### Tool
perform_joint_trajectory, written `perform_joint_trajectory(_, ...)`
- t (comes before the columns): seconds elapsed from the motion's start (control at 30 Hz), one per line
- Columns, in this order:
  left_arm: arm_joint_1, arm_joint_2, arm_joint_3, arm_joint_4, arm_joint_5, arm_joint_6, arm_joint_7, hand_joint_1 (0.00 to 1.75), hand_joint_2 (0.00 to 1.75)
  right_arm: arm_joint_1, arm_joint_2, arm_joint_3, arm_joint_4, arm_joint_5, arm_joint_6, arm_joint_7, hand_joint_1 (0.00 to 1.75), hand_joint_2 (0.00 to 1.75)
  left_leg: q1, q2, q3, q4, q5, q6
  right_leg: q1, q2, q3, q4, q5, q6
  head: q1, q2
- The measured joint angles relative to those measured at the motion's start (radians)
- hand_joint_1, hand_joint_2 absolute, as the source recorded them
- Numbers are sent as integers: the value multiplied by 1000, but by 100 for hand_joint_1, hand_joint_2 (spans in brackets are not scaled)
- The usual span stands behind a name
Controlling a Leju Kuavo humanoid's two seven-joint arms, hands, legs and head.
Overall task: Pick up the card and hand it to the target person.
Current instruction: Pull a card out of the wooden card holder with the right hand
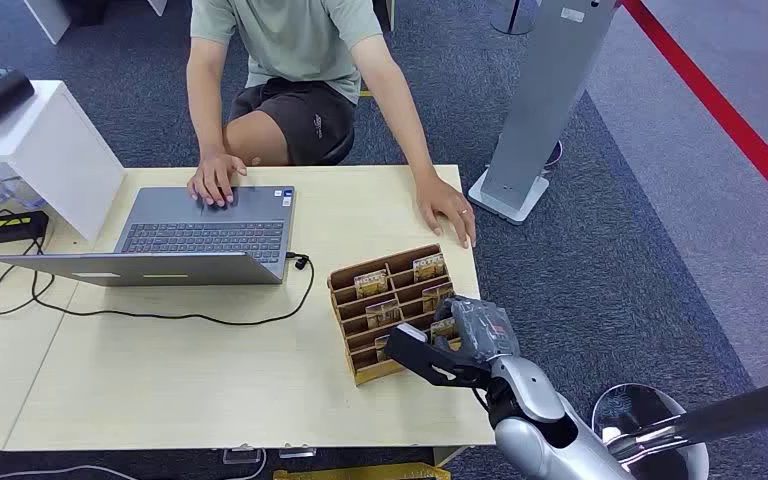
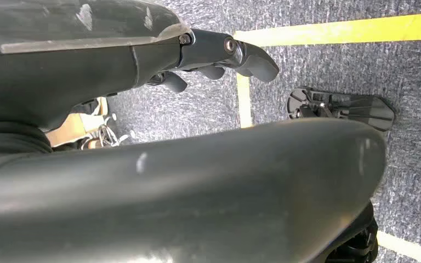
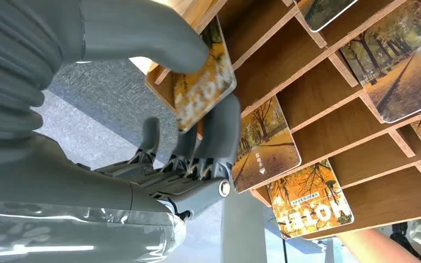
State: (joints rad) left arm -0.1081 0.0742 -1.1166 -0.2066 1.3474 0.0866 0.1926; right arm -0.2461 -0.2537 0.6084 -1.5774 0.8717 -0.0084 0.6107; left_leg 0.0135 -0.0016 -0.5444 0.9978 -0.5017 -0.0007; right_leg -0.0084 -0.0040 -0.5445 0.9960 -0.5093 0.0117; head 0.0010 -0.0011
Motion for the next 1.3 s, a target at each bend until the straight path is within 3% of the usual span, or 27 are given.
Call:
perform_joint_trajectory(0.43, 0, 0, 0, 0, -1, -1, 0, 0, 0, 3, 0, -7, 1, 1, 0, -3, 141, 175, 0, 0, 0, 0, 0, 0, 0, 0, 0, 0, 0, 0, 0, 0)
perform_joint_trajectory(1.03, 0, 0, 0, 0, 3, 4, -7, 0, 0, 0, 2, -19, -6, 11, -1, -21, 141, 175, 0, 0, 0, 0, 0, 0, 0, 0, 0, 0, 0, 0, 0, 0)
perform_joint_trajectory(1.17, 0, 0, 0, 0, 1, -1, -7, 0, 0, -48, 5, -15, -37, -64, -5, -80, 141, 175, 0, 0, 0, 0, 0, 0, 0, 1, 0, 1, 0, 0, 0, 0)
perform_joint_trajectory(1.3, -1, 0, 0, 0, -12, -3, -7, 0, 0, -180, 13, -4, -60, -204, -11, -132, 141, 175, 0, 0, 0, 0, 1, 0, 0, 0, 0, 1, 0, 0, -1, 0)
